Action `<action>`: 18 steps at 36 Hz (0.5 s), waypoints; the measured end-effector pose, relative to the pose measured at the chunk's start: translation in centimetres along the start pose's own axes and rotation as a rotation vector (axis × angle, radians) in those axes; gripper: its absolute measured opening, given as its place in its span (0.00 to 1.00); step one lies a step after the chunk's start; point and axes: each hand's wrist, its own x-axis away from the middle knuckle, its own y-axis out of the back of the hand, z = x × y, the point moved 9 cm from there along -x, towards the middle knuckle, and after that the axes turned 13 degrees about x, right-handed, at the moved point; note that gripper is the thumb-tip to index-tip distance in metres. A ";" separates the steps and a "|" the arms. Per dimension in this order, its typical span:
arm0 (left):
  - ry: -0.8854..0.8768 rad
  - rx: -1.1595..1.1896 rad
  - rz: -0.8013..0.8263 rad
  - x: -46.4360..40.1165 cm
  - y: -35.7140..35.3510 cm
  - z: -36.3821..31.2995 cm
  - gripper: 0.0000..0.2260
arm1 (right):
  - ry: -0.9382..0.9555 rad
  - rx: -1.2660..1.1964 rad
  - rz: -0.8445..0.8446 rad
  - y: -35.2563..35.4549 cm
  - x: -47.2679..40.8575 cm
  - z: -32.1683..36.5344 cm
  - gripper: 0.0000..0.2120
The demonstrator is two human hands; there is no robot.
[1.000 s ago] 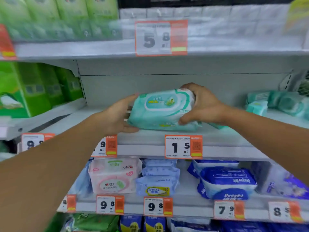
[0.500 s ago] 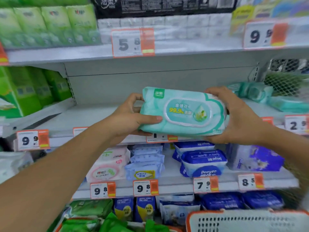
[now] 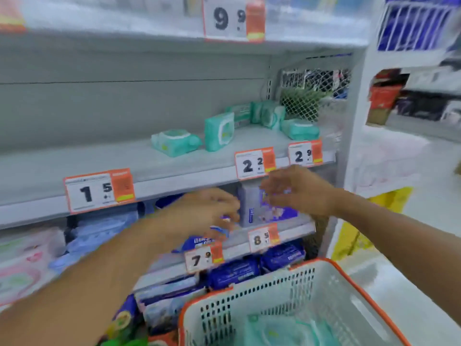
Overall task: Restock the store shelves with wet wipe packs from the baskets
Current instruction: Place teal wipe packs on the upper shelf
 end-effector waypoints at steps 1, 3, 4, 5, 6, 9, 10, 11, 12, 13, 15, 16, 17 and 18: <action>-0.153 -0.027 -0.047 -0.6 0.2 -4.1 0.01 | -0.037 -0.056 -0.226 3.8 -1.2 -0.6 0.10; -0.412 -0.181 -0.164 -2.0 1.2 -10.7 0.03 | -0.154 0.003 -0.521 9.8 -3.3 -2.3 0.14; -0.505 -0.340 -0.246 -2.9 2.1 -13.0 0.06 | -0.230 0.093 -0.556 11.6 -4.7 -3.6 0.19; -0.549 -0.529 -0.336 -4.1 3.1 -14.7 0.11 | -0.331 0.202 -0.508 12.7 -6.2 -5.1 0.26; -0.534 -0.711 -0.411 -5.3 4.0 -15.6 0.19 | -0.433 0.296 -0.418 13.1 -7.6 -6.9 0.34; -0.343 -0.903 -0.488 -9.5 6.8 -15.4 0.42 | -0.652 0.451 -0.116 11.9 -10.6 -12.2 0.48; -0.300 -0.876 -0.502 -10.6 7.6 -15.1 0.47 | -0.682 0.446 -0.031 11.0 -11.3 -13.5 0.48; -0.284 -0.827 -0.512 -11.6 8.1 -15.1 0.49 | -0.706 0.414 0.027 10.0 -11.8 -14.8 0.47; -0.288 -0.766 -0.520 -12.6 8.4 -15.1 0.51 | -0.734 0.370 0.054 9.2 -12.2 -15.9 0.47; -0.302 -0.707 -0.526 -13.4 8.4 -15.3 0.51 | -0.760 0.338 0.051 8.5 -12.6 -16.9 0.47; -0.320 -0.656 -0.530 -15.1 8.5 -15.3 0.48 | -0.789 0.332 -0.006 7.8 -13.5 -18.1 0.43; -0.319 -0.667 -0.533 -15.8 8.3 -15.3 0.44 | -0.793 0.335 -0.035 7.8 -13.9 -18.4 0.37; -0.325 -0.684 -0.538 -16.4 8.3 -15.3 0.37 | -0.788 0.328 -0.069 7.8 -14.2 -18.5 0.31; -0.344 -0.682 -0.544 -16.8 8.3 -15.3 0.29 | -0.780 0.327 -0.091 7.9 -14.4 -18.4 0.26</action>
